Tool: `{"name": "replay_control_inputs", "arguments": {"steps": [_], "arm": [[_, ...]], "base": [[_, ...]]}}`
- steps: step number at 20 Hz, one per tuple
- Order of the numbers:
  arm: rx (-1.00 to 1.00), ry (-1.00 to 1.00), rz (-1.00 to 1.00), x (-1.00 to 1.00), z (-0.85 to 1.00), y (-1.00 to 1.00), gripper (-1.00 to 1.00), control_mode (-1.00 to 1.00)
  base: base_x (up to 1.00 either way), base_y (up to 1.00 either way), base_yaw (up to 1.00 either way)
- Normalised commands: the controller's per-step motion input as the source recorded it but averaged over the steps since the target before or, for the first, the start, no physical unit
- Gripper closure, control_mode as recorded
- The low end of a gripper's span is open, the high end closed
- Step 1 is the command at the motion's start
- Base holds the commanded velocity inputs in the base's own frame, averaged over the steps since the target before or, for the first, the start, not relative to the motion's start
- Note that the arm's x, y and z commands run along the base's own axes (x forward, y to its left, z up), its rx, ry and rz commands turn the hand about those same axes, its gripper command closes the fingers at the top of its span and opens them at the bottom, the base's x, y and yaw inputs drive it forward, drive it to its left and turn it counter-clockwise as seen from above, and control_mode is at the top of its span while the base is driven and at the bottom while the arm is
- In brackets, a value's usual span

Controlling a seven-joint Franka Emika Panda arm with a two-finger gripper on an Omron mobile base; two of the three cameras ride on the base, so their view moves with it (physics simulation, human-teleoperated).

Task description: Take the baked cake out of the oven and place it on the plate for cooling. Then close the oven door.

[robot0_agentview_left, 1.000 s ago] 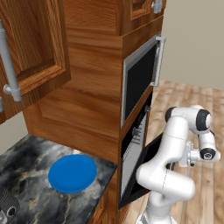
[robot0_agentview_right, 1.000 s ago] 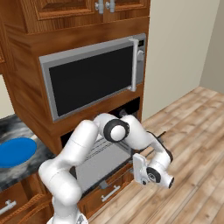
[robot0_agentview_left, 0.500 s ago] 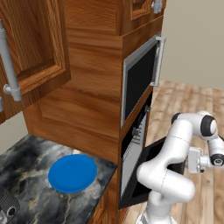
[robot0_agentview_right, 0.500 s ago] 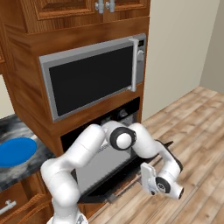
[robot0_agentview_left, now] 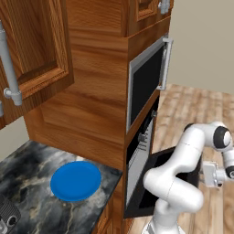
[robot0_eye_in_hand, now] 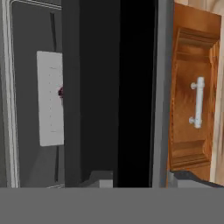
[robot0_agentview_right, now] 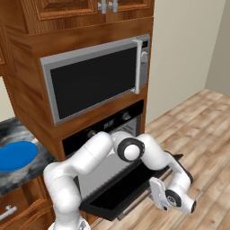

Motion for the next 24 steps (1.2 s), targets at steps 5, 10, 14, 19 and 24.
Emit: {"name": "replay_control_inputs", "arguments": {"steps": [5,10,14,19,24], "arm": [[-0.26,0.09,-0.01,-0.21,0.03,-0.23,-1.0,-1.0],[-0.26,0.15,-0.07,-0.22,0.14,-0.2,-1.0,-1.0],[-0.14,0.15,-0.06,-0.25,0.2,-0.29,-1.0,-1.0],[-0.12,0.15,-0.05,-0.26,0.21,-0.19,-1.0,-1.0],[-0.13,0.09,-0.02,-0.05,0.08,0.03,-1.0,-1.0]], "base": [[0.0,0.0,0.0],[0.0,0.0,0.0],[0.0,0.0,0.0],[0.0,0.0,0.0],[0.0,0.0,0.0]]}}
